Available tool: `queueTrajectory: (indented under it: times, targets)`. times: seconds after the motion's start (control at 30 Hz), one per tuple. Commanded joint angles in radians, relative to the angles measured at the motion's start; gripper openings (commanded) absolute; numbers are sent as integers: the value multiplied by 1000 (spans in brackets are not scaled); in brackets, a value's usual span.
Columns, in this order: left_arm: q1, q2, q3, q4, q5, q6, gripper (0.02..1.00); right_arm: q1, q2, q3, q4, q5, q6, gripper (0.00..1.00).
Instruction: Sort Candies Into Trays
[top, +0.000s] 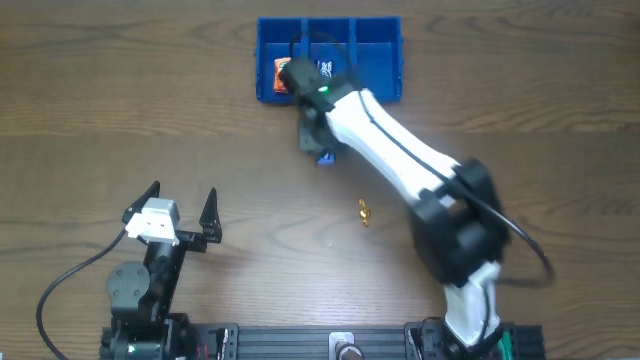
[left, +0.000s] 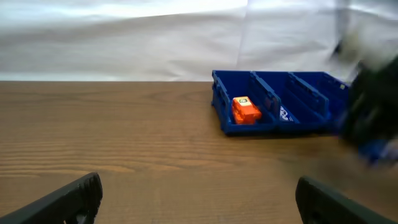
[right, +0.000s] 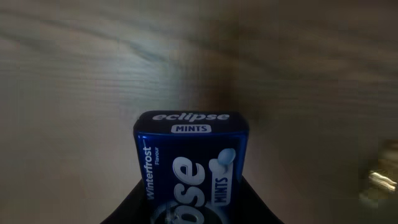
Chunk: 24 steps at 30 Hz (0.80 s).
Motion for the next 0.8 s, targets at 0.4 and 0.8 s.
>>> queueTrajectory:
  times: [0.4,0.8]
  targets:
    - [-3,-6,-20,-31,18,14,998,-103,30,489,157,240,-212,36]
    - [-3,-6,-20,-31,18,15,996,-134,317,489,257,138,-174,36]
